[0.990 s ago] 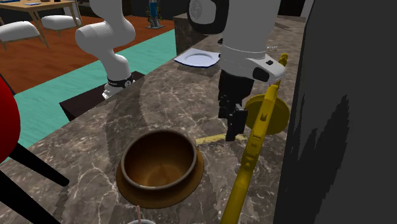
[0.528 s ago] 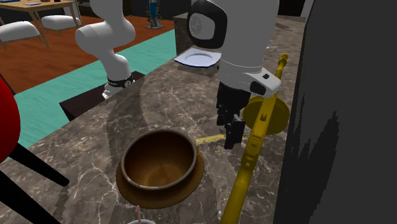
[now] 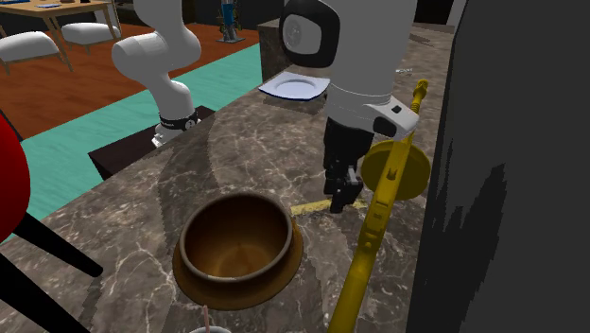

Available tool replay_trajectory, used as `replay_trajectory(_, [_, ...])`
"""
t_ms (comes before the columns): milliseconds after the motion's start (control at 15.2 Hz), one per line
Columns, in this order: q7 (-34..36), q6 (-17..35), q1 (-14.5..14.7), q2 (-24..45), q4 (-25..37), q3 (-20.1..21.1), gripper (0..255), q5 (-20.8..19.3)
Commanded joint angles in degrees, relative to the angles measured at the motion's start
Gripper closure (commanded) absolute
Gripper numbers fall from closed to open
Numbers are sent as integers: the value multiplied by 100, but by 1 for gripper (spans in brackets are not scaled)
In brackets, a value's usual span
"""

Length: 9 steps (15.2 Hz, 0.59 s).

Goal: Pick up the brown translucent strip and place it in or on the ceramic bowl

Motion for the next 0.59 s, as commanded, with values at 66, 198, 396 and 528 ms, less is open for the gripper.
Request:
replay_trajectory(66, [4,131,-21,42,-34,-26,255,-17])
replay_trajectory(198, [12,163,-14,10,-98,-25,255,-22])
replay_trajectory(396, [5,126,-21,45,-25,-24,255,-16])
replay_trajectory(528, [-4,-2,-20,-12,46,-25,255,-18])
